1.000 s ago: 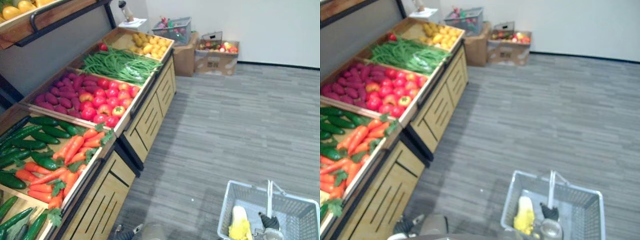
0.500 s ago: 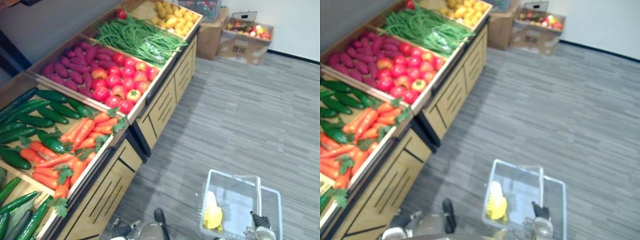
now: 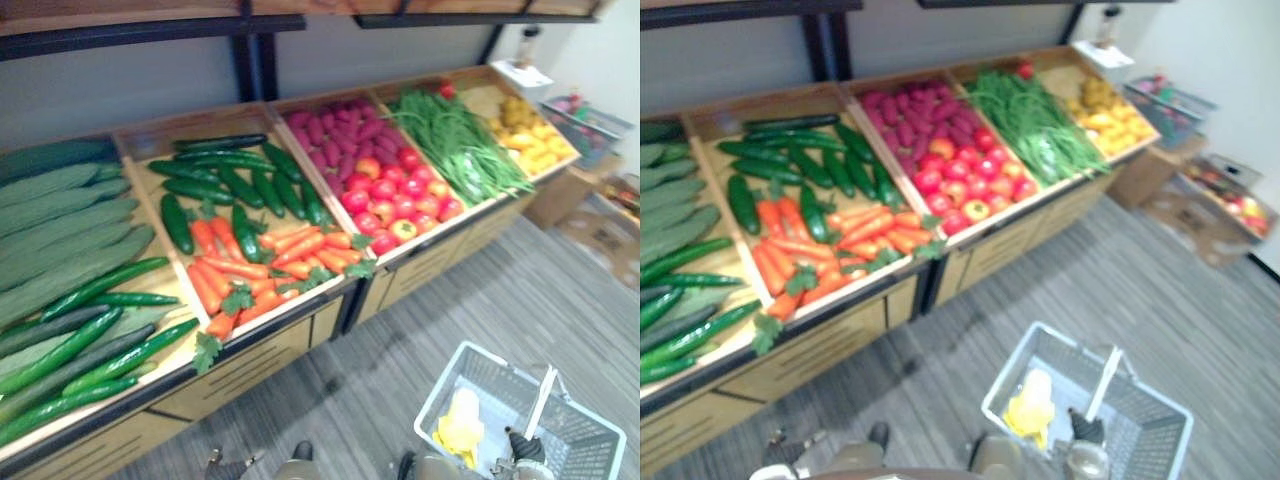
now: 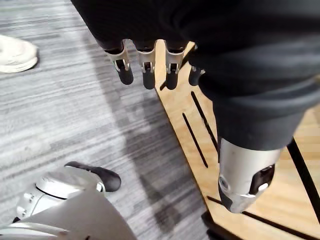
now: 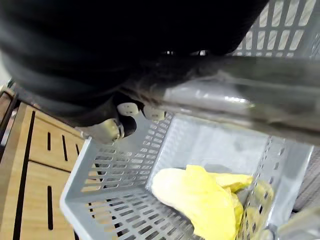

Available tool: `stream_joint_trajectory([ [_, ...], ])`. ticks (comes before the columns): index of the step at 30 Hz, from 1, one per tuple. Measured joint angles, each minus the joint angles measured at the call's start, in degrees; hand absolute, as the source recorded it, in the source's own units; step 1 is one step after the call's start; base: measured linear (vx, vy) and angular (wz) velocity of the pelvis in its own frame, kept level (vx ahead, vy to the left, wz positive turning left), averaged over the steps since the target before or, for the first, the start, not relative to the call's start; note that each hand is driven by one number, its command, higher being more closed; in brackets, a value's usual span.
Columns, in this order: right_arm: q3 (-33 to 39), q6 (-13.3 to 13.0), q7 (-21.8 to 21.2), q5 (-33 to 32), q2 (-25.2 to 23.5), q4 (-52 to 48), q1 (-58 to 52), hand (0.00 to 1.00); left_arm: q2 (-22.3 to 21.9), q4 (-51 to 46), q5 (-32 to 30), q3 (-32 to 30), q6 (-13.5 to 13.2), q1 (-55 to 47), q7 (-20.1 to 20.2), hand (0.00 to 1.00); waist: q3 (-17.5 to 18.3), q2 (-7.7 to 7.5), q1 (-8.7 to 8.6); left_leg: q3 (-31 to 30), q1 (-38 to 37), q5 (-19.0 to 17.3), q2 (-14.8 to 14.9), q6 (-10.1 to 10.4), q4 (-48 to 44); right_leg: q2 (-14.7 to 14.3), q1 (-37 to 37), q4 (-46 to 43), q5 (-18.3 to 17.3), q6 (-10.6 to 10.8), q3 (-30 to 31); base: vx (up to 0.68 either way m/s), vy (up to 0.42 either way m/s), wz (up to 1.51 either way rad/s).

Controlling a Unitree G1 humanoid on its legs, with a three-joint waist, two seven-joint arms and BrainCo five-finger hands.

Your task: Pick vegetable in the basket

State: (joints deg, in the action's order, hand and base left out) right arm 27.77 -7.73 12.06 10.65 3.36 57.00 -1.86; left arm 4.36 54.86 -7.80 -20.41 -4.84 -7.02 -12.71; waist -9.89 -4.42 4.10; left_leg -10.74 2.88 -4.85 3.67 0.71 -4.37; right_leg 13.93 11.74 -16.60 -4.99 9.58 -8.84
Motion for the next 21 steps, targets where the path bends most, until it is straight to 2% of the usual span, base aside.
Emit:
stream_joint_trajectory([
  [2,0.34,0.0,-0.16,0.09,-0.62,0.0,-0.07,1.0,-0.25,0.03,0.16,-0.84,0.0,0.04,-0.16,0.0,0.51,-0.77,0.49,-2.58,0.93,-0.9,-0.35,1.71,-0.64,-0.39,-1.08,4.92,1.14,0.05,-0.45,0.18,-0.349,0.81],
  [3,0.43,0.12,-0.5,0.2,-1.15,0.37,-0.71,1.0,0.1,0.0,0.28,-1.6,-0.05,0.33,-0.2,0.0,1.65,-2.89,0.51,-4.07,1.77,-1.12,-1.58,3.3,-0.61,0.37,-2.31,6.73,5.34,-1.1,-1.71,0.23,-0.589,0.96],
  [4,0.69,0.41,-0.64,0.55,-0.67,1.64,0.2,1.0,-1.19,1.94,0.48,-2.48,0.07,1.61,-0.43,0.0,1.83,-0.49,0.83,-4.21,2.08,-0.97,0.48,4.82,-0.43,-0.95,-3.1,6.3,4.35,-1.03,-5.13,0.19,-0.504,0.99],
  [5,1.15,0.36,-0.53,0.55,-0.27,1.56,0.62,1.0,-1.92,2.2,0.54,-3.11,-0.07,1.39,-0.46,0.0,2.03,0.31,0.65,-2.35,2.62,0.04,1.39,5.62,-0.07,-1.52,-3.52,6.54,3.63,-2.04,-6.6,0.2,-0.422,0.89],
  [6,1.39,0.43,-0.67,0.65,1.05,1.79,0.89,1.0,-3.12,2.74,0.85,-4.21,-0.05,1.23,-0.57,0.0,2.37,2.39,0.2,-0.63,2.23,1.29,3.78,6.89,1.36,-3.41,-4.41,6.76,2.39,-2.72,-9.0,0.18,-0.285,0.82],
  [7,0.98,0.94,-1.22,0.69,1.89,2.54,1.6,1.0,-3.75,3.19,0.97,-4.86,-0.04,0.62,-0.68,0.0,2.46,3.7,0.72,-0.9,1.32,3.19,5.7,8.55,3.45,-5.01,-5.24,6.7,1.66,-4.01,-10.29,0.18,-0.285,0.64],
  [8,0.84,1.23,-1.29,0.7,1.79,2.79,2.15,1.0,-3.91,3.43,1.0,-5.05,-0.02,0.18,-0.72,0.0,2.47,3.85,1.01,-0.83,0.89,4.08,6.3,8.91,4.22,-5.63,-5.51,6.7,1.32,-4.58,-10.62,0.17,-0.352,0.37],
  [10,0.35,1.13,-1.38,0.83,1.24,3.49,3.08,1.0,-4.83,4.22,3.26,-6.83,0.04,-0.94,-0.8,0.0,2.42,3.84,0.88,-0.11,1.05,6.48,7.64,8.62,4.72,-7.04,-6.53,6.81,0.44,-6.01,-12.53,0.11,-0.292,0.35],
  [12,0.44,1.17,-1.28,0.9,1.4,4.0,3.0,1.0,-4.89,4.36,4.2,-6.98,0.01,-1.29,-1.06,0.0,2.45,3.87,0.52,3.28,1.55,8.08,7.67,8.34,4.73,-6.96,-7.4,7.62,0.27,-6.25,-13.92,0.04,-0.118,0.41],
  [14,0.86,1.19,-1.05,0.87,1.87,4.62,2.85,1.0,-4.75,4.28,5.48,-6.98,0.02,-1.35,-2.5,0.0,2.24,3.52,-1.05,14.03,2.83,11.01,6.93,6.29,5.44,-5.51,-8.19,8.61,0.24,-6.25,-16.87,-0.02,-0.022,0.62],
  [16,1.11,1.31,-0.94,0.74,1.91,4.7,2.81,1.0,-4.74,4.26,5.48,-6.98,0.06,-1.34,-3.15,0.0,2.55,4.44,-1.44,21.06,3.12,11.67,6.6,5.44,6.07,-5.31,-8.18,8.66,0.12,-6.09,-17.78,-0.06,0.05,0.38],
  [19,1.13,1.29,-0.82,0.65,2.23,4.69,2.78,1.0,-4.79,4.17,5.44,-6.94,0.07,-1.34,-3.7,0.0,2.8,4.9,-2.33,21.0,2.7,12.32,6.04,5.23,9.78,-5.67,-8.03,9.73,0.1,-5.58,-18.99,-0.11,0.063,0.25],
  [21,1.11,1.3,-0.74,0.65,2.22,4.77,2.63,1.0,-4.49,3.95,5.45,-7.01,0.15,-1.29,-4.38,0.0,2.5,4.48,-2.25,21.2,3.06,12.3,5.91,5.03,10.03,-5.63,-8.1,10.64,0.32,-4.74,-18.87,-0.13,0.072,0.12],
])
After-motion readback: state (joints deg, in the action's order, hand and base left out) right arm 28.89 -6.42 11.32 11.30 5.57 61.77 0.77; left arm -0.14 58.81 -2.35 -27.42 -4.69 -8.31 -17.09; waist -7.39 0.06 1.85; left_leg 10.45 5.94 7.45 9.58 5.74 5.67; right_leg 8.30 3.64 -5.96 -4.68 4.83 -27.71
